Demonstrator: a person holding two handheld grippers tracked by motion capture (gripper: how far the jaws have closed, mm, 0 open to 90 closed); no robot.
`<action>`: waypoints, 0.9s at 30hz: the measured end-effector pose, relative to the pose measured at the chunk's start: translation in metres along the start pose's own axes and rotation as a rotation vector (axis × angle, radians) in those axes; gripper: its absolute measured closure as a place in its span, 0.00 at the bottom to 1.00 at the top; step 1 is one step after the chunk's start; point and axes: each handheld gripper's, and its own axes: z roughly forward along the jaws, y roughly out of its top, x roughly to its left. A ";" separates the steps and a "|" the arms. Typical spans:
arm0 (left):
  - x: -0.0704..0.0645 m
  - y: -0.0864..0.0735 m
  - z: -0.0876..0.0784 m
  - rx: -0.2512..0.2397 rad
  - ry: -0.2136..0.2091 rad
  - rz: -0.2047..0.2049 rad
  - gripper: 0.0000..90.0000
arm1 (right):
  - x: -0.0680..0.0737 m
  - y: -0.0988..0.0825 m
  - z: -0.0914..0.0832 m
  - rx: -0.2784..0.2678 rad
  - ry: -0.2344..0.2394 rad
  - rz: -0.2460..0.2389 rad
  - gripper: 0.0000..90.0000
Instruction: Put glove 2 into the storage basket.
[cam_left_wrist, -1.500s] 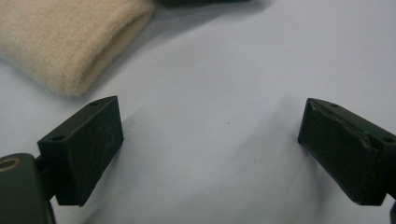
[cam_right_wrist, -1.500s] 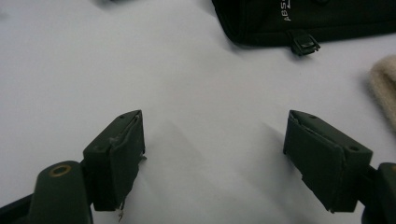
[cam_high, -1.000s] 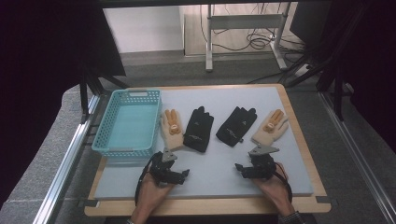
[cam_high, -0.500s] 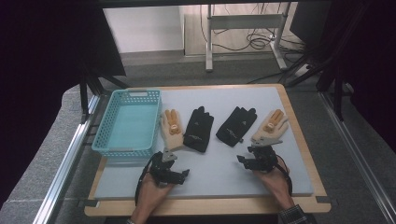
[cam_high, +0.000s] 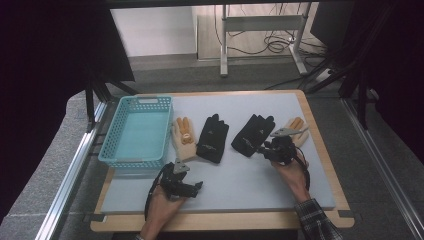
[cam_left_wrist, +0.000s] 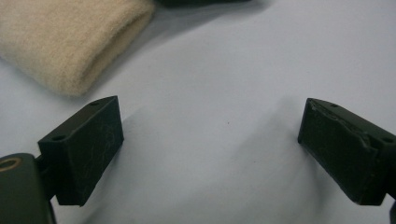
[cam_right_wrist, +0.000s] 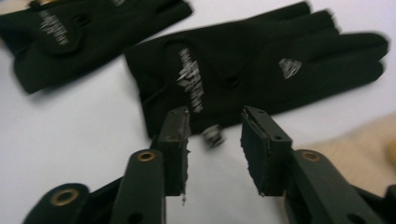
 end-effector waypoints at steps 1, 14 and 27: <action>0.000 0.000 0.000 0.000 0.000 0.000 0.08 | -0.002 0.003 0.002 -0.004 -0.006 -0.002 0.72; 0.000 0.000 0.000 -0.002 0.000 0.000 0.08 | -0.023 0.025 0.031 0.030 -0.088 0.034 0.68; 0.000 0.000 0.000 -0.002 0.001 0.000 0.08 | -0.022 0.006 0.044 0.047 -0.092 0.098 0.76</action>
